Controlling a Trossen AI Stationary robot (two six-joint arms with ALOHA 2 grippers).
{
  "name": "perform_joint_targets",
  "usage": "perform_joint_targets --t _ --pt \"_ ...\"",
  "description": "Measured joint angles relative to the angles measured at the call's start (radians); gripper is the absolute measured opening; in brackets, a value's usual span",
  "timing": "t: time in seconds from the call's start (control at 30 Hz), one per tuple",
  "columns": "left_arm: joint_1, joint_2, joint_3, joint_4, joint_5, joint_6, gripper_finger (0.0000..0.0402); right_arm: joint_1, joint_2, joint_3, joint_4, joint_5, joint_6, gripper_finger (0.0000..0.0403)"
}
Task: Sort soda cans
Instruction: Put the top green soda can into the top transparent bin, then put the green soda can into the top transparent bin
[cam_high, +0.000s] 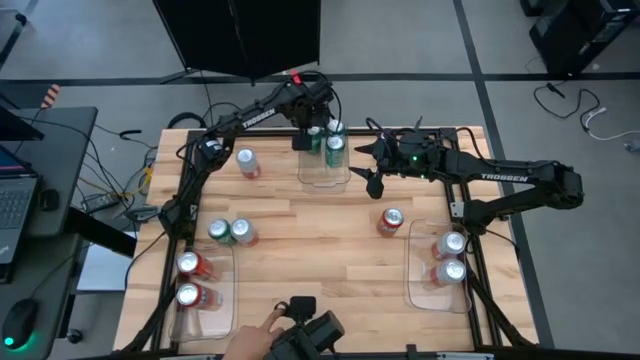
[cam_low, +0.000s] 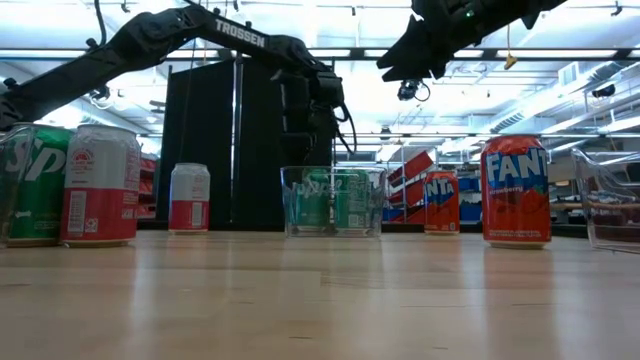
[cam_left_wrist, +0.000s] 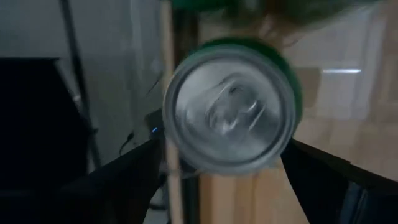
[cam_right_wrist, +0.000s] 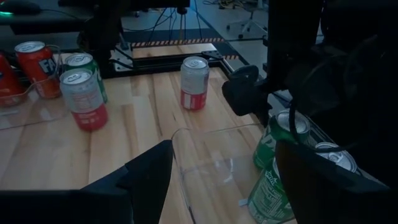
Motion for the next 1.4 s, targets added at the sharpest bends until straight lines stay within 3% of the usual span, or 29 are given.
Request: perform_joint_targets --t 0.6,0.7,0.83,0.97,1.1,1.27,1.4 --pt "-0.021 -0.087 0.047 -0.113 0.021 -0.009 0.0212 0.001 0.0 0.0 0.0 0.0 -0.027 0.027" --pt "-0.028 -0.123 0.047 -0.114 0.058 -0.037 0.018 0.001 0.0 0.0 0.007 0.0 -0.03 0.027" --pt "-0.032 -0.169 0.047 -0.128 0.188 -0.062 0.013 0.004 0.004 0.0 0.007 0.0 -0.071 0.0262" --pt "-0.043 -0.2 0.048 -0.186 0.292 -0.099 0.0072 0.021 0.049 0.0 0.032 0.0 -0.083 0.0218" --pt "-0.063 -0.217 0.047 -0.254 0.306 -0.113 0.0012 0.049 0.14 0.0 0.127 -0.001 -0.105 0.0135" --pt "-0.095 -0.243 0.047 -0.291 0.306 -0.145 0.0008 0.075 0.244 0.0 0.283 -0.003 -0.133 0.0018" --pt "-0.11 -0.279 0.046 -0.294 0.371 -0.163 0.0003 0.085 0.277 0.0 0.324 -0.005 -0.148 0.0016"
